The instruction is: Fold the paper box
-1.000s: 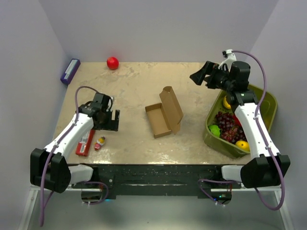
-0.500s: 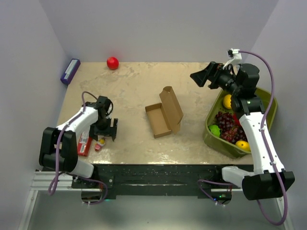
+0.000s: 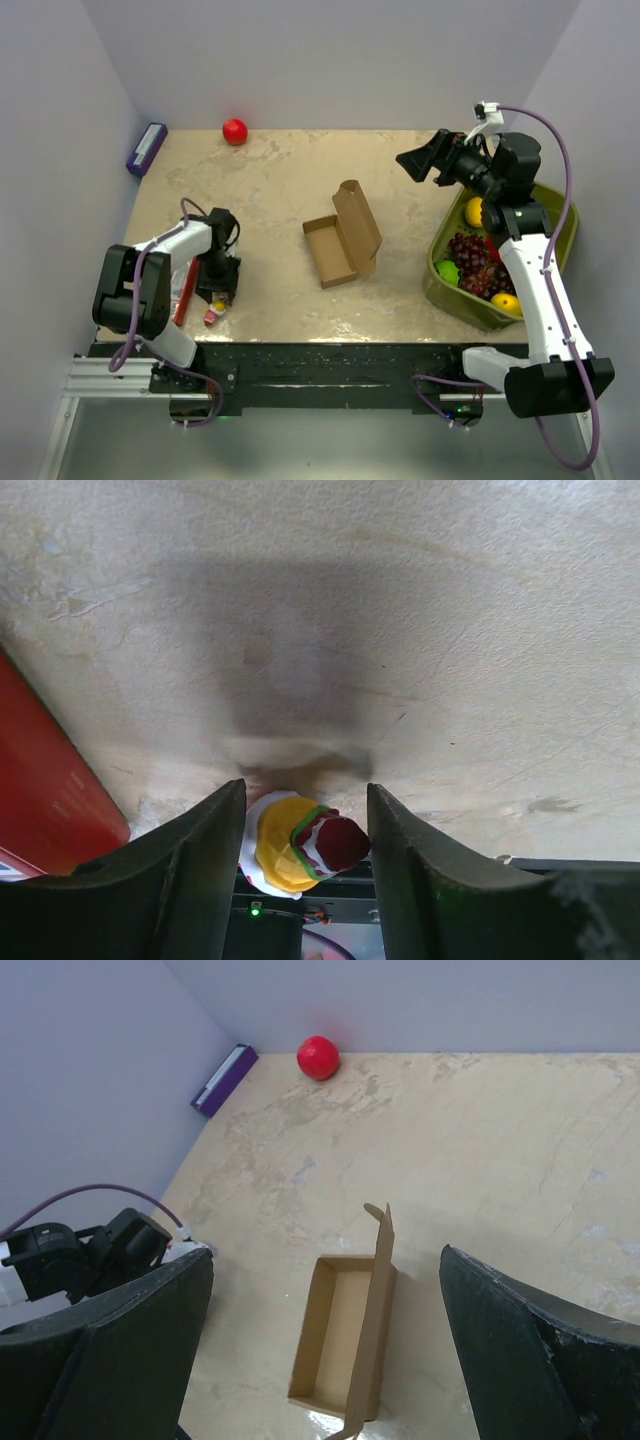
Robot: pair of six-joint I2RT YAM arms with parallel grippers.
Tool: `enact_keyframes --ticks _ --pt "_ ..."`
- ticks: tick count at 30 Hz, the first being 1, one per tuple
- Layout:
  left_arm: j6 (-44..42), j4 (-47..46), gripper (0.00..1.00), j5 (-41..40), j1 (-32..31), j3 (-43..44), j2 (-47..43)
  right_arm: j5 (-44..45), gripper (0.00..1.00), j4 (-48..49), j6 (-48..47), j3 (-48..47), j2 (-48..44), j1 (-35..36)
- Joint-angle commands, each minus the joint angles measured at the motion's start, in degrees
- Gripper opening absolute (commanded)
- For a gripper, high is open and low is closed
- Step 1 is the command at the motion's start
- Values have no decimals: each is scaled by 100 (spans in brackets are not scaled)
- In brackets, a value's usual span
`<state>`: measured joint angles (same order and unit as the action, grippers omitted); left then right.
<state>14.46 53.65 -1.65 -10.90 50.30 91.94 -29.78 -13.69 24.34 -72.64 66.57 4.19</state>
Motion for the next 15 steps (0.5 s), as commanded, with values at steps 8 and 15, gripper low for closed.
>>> enact_keyframes --ticks 8,15 --pt "31 40 28 201 -782 14 61 -81 99 104 -87 -13 -91 -58" --pt "101 225 24 -72 -1081 348 -219 -212 99 182 -52 39 -30 -102"
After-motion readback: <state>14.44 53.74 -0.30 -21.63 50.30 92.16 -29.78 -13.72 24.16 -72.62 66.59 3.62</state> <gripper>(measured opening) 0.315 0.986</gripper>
